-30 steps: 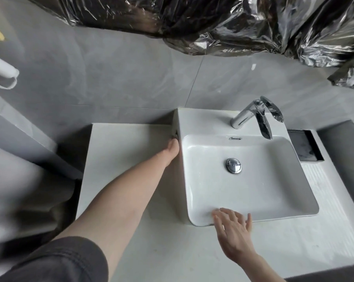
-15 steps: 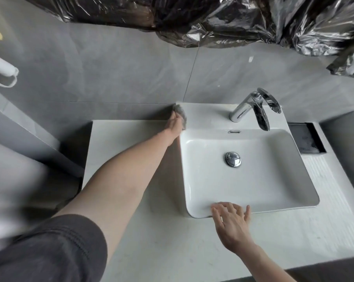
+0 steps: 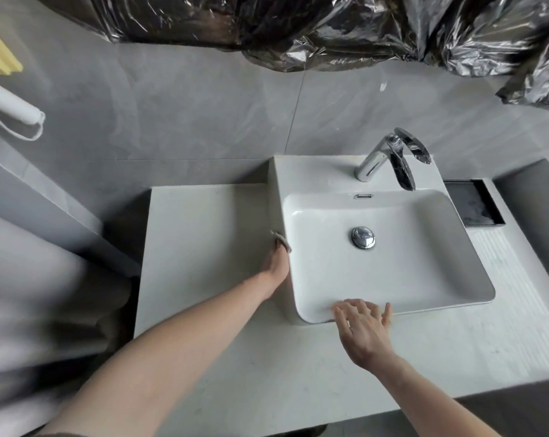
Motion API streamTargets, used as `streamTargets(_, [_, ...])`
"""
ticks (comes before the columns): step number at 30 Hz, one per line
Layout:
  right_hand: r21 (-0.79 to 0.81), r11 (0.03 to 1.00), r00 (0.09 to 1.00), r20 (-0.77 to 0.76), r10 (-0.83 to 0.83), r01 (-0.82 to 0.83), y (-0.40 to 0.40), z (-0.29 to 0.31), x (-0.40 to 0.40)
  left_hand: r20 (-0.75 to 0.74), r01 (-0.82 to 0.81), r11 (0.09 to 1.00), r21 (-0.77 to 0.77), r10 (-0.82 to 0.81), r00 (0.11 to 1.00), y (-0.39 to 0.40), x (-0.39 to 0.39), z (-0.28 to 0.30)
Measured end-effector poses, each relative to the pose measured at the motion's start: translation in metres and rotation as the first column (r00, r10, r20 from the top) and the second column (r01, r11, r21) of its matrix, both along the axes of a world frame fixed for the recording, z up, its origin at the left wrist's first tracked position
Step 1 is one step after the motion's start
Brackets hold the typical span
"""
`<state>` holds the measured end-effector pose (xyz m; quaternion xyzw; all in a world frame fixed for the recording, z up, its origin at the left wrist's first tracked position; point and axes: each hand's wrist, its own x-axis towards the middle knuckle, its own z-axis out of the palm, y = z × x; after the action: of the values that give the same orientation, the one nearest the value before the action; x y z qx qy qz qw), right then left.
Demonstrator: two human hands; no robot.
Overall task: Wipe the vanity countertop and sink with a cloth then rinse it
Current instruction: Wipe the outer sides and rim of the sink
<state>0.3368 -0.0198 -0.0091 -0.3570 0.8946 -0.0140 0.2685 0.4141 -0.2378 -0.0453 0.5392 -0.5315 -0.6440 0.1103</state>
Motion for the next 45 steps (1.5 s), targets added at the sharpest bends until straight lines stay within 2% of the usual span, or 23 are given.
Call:
streamTargets(2, [-0.001,1.000,1.000,0.001,-0.003,0.003,0.000,0.000,0.001,0.016,0.045,0.999,-0.020,-0.045,0.999,0.026,0.017,-0.004])
streamTargets(5, [0.011,1.000,1.000,0.003,0.000,0.000,0.000,0.001,0.001,-0.012,0.096,0.995,0.031,-0.096,0.995,0.051,0.033,-0.004])
streamTargets(8, [0.018,1.000,1.000,-0.005,0.006,-0.006,0.000,0.002,0.002,0.009,0.140,0.989,0.055,-0.141,0.990,0.044,0.037,0.009])
streamTargets(10, [0.013,1.000,1.000,-0.012,0.008,-0.008,0.001,0.001,0.002,-0.029,0.159,0.986,0.040,-0.158,0.987,0.032,0.032,0.018])
streamTargets(14, [-0.024,1.000,1.000,-0.014,0.008,-0.008,0.004,-0.002,0.003,-0.073,0.124,0.992,0.012,-0.123,0.990,0.016,0.024,0.032])
streamTargets(17, [-0.131,0.991,1.000,-0.012,-0.015,0.014,0.011,-0.006,0.005,0.052,0.175,0.985,-0.015,-0.174,0.983,0.023,0.029,0.024])
streamTargets(19, [-0.245,0.968,0.998,-0.010,-0.056,0.052,0.019,-0.012,0.011,0.082,0.188,0.982,-0.010,-0.186,0.979,0.036,0.039,0.021])
streamTargets(21, [-0.391,0.913,0.993,0.015,-0.118,0.114,0.030,-0.014,0.025,0.118,0.293,0.954,0.066,-0.299,0.947,0.053,0.049,0.023])
streamTargets(23, [-0.533,0.807,0.966,0.096,-0.241,0.254,0.043,-0.012,0.049,0.104,0.318,0.940,0.123,-0.331,0.938,0.067,0.055,0.026])
streamTargets(25, [-0.544,0.679,0.870,0.272,-0.412,0.492,0.056,-0.010,0.076,0.132,0.334,0.932,0.138,-0.351,0.927,0.079,0.059,0.030])
streamTargets(28, [-0.340,0.551,0.639,0.539,-0.549,0.762,0.068,-0.012,0.107,0.271,0.437,0.883,0.173,-0.469,0.840,0.082,0.066,0.045])
streamTargets(31, [-0.258,0.530,0.563,0.605,-0.563,0.808,0.072,-0.020,0.123,0.414,0.589,0.781,0.208,-0.616,0.670,0.071,0.065,0.061])
streamTargets(33, [-0.198,0.529,0.517,0.644,-0.564,0.825,0.070,-0.023,0.129,0.440,0.678,0.689,0.257,-0.708,0.552,0.069,0.059,0.071])
streamTargets(36, [-0.067,0.520,0.393,0.737,-0.550,0.852,0.062,-0.023,0.130,0.445,0.791,0.532,0.302,-0.812,0.377,0.078,0.049,0.077])
streamTargets(39, [-0.004,0.430,0.236,0.840,-0.489,0.903,0.048,-0.016,0.124,0.485,0.897,0.334,0.290,-0.859,0.163,0.097,0.035,0.081])
streamTargets(41, [0.037,0.368,0.144,0.880,-0.452,0.929,0.040,-0.009,0.119,0.551,0.946,0.205,0.252,-0.834,0.034,0.110,0.024,0.090])
streamTargets(43, [0.082,0.311,0.058,0.908,-0.415,0.947,0.032,-0.005,0.111,0.618,0.968,0.165,0.188,-0.786,0.014,0.115,0.014,0.101])
streamTargets(45, [0.106,0.261,-0.002,0.929,-0.370,0.960,0.024,-0.001,0.102,0.640,0.975,0.166,0.149,-0.768,0.033,0.109,0.006,0.108])
